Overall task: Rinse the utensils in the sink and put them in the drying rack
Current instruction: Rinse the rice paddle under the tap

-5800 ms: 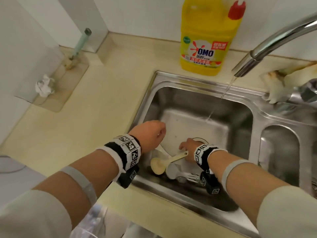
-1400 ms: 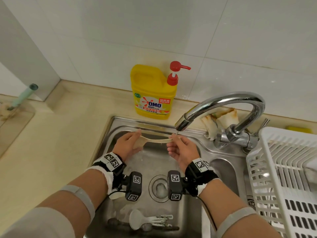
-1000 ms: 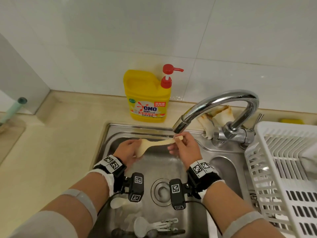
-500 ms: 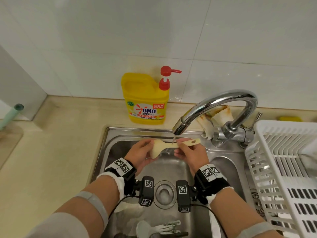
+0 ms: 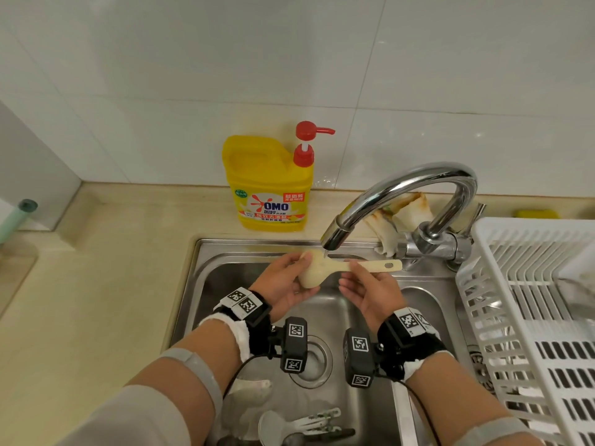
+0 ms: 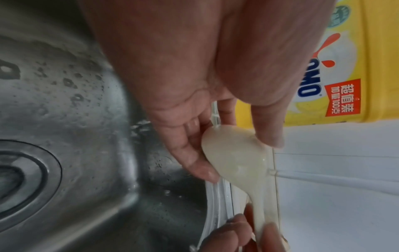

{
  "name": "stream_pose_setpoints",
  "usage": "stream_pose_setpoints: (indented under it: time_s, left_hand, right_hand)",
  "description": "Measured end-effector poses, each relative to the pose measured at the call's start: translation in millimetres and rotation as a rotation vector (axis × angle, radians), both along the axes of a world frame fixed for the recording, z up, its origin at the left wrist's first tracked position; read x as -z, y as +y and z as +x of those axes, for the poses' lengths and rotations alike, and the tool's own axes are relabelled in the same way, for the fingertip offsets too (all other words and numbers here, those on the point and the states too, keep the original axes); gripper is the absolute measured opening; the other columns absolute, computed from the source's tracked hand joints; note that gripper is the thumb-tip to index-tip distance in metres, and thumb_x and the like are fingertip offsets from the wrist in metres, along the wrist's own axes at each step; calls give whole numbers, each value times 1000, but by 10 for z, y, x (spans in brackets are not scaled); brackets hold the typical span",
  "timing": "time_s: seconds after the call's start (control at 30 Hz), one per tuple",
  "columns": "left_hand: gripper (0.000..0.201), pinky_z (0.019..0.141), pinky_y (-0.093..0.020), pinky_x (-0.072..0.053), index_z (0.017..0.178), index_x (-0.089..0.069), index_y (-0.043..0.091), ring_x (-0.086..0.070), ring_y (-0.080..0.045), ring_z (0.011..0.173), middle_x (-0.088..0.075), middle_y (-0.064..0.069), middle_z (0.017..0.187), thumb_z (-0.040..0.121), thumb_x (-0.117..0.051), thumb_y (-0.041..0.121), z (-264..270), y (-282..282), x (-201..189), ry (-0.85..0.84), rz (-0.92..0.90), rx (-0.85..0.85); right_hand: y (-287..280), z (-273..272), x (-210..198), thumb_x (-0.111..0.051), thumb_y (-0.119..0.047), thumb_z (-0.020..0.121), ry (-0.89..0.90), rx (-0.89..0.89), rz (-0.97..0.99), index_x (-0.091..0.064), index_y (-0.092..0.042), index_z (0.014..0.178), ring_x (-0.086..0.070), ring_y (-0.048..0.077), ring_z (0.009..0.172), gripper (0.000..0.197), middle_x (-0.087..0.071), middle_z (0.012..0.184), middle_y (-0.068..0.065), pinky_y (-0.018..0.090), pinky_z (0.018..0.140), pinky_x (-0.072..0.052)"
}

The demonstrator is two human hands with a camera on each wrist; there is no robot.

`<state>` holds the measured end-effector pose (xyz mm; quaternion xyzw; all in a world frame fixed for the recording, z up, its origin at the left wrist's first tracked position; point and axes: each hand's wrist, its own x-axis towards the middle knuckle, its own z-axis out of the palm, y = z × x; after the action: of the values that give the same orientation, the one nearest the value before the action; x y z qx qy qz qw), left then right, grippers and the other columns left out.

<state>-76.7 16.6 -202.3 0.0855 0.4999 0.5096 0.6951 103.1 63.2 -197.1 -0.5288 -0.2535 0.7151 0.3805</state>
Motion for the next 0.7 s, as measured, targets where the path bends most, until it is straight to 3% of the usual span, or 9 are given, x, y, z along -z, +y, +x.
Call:
stream_pose_setpoints:
  time_s: [0.1,0.37,0.5,0.7]
  left_hand:
    - [42,80,-34,-60,131,-56,7,-64,-29,113,-59,-19,136,92,-68,16,32,18,-11,8,41,-33]
    - [28,73,-32,-61,122,-63,10,-71,-21,103,-72,-12,118,103,-49,26,-10,10,-36,-82,21,-82]
    - [28,69,-33,-61,126,-60,7,-69,-22,102,-68,-14,124,105,-45,19,24,2,-79,-99,17,-98]
    - [41,79,-34,-61,136,-51,6,-66,-26,110,-62,-16,134,96,-61,11,35,6,-102,-51,62,-45]
  right_hand:
    - [-8,-5,3,-69,-14,92,-14,-8,-10,-69,0,96,-68,18,62,14,-71,77,13,26,59,-60]
    - [1,11,9,-59,-31,99,113,116,-195,-63,-5,99,-70,19,61,25,-71,71,11,29,55,-59]
    - [-14,32,47,-62,-23,97,141,115,-189,-67,-4,104,-70,16,60,21,-69,69,10,26,55,-59]
    - [-37,38,26,-64,-9,95,184,117,-207,-66,-1,103,-72,15,65,12,-72,76,14,24,57,-60]
